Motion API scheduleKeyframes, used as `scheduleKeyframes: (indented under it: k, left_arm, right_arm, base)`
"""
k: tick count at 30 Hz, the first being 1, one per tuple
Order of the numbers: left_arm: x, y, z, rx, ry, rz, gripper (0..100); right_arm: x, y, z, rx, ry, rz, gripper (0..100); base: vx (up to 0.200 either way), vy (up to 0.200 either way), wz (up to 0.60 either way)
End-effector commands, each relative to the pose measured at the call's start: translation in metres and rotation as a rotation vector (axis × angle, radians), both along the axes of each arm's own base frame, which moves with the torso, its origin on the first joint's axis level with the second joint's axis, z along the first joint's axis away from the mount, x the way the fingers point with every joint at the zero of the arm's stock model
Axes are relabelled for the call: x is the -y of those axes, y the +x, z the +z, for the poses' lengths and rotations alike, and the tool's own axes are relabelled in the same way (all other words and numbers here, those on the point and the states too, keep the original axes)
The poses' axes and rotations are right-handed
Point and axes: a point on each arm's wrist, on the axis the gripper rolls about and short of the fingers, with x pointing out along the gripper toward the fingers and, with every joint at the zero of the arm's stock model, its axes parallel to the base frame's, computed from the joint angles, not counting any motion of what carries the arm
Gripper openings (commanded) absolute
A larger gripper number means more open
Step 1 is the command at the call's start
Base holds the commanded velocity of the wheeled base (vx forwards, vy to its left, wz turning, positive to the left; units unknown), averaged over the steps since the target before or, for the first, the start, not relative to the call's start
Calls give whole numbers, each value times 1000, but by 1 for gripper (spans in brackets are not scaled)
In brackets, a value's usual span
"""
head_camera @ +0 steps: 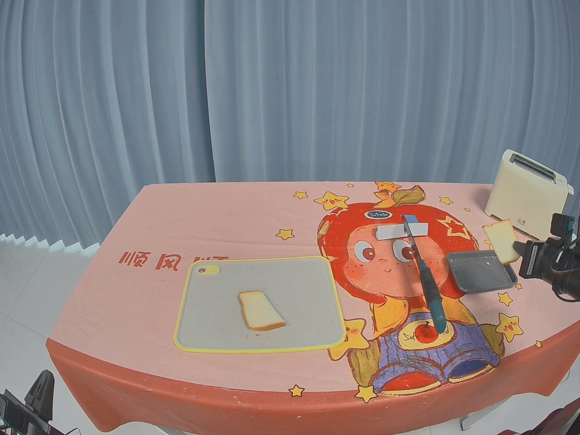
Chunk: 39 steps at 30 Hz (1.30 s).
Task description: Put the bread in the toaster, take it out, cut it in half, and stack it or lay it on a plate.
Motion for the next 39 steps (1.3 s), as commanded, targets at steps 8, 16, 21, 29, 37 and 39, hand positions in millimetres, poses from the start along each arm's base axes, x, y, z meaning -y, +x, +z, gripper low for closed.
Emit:
scheduleKeyframes:
  k: [8,16,21,29,37,39]
  left_arm:
    - [0,1,-5,-19,0,0,0]
    - [0,1,-5,-19,0,0,0]
    - [0,1,-5,-20,0,0,0]
    - [0,1,-5,-19,0,0,0]
    - [0,1,-5,-19,0,0,0]
    - [0,1,-5,-19,0,0,0]
  right_arm:
    - [3,8,-9,-40,-3,-21,0]
    - [3,11,-11,-54,0,-23,0]
    - [3,16,-15,-71,13,-32,0]
    - [4,16,-16,-74,15,-39,0]
    - [4,18,-18,-85,13,-38,0]
    - [4,19,-19,-88,12,-38,0]
  base:
    - [0,0,0]
    - [0,0,0]
    - [0,0,0]
    - [0,0,0]
    - [0,0,0]
    - [0,0,0]
